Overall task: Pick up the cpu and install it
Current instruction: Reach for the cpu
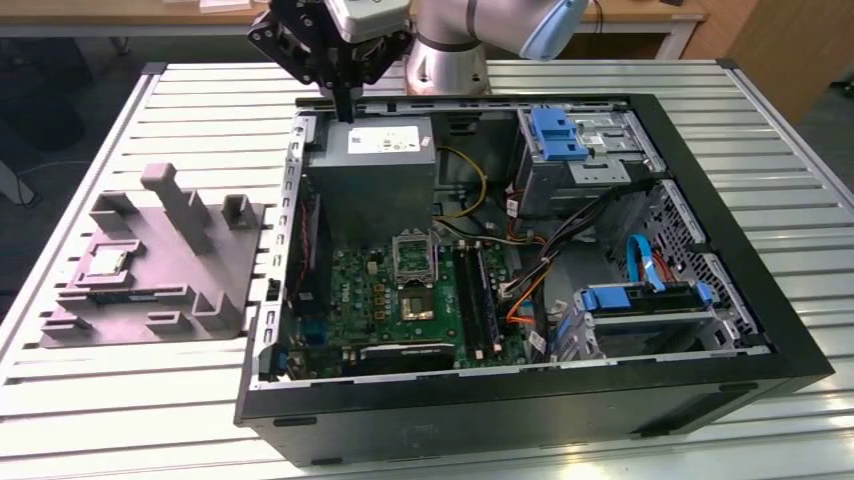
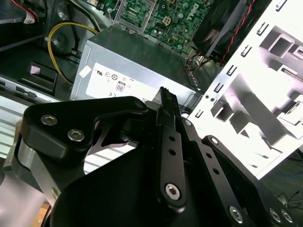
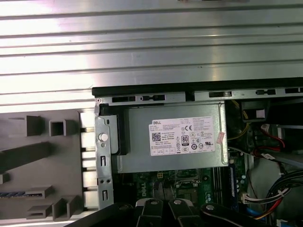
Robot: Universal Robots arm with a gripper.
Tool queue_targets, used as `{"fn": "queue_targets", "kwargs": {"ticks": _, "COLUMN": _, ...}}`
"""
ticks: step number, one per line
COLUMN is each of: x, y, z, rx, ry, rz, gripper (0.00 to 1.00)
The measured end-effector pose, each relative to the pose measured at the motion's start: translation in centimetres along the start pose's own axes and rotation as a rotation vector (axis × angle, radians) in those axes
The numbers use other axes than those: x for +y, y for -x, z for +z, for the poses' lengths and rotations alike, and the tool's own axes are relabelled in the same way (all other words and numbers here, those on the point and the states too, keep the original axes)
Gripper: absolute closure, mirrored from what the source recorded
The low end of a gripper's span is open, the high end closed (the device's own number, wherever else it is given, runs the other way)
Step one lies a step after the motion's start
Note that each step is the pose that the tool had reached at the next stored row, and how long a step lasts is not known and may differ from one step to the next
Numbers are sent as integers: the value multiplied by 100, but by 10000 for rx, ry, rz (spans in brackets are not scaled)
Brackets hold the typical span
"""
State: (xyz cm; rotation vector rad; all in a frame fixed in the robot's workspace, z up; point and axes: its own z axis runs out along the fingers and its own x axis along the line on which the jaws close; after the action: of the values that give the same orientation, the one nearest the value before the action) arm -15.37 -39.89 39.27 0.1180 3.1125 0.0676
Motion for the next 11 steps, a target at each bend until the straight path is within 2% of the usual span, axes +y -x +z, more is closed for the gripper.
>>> {"fn": "queue_targets", "kwargs": {"ticks": 11, "x": -3, "y": -39, "z": -1, "rx": 0, "ry": 0, "rz": 0, "gripper": 89}}
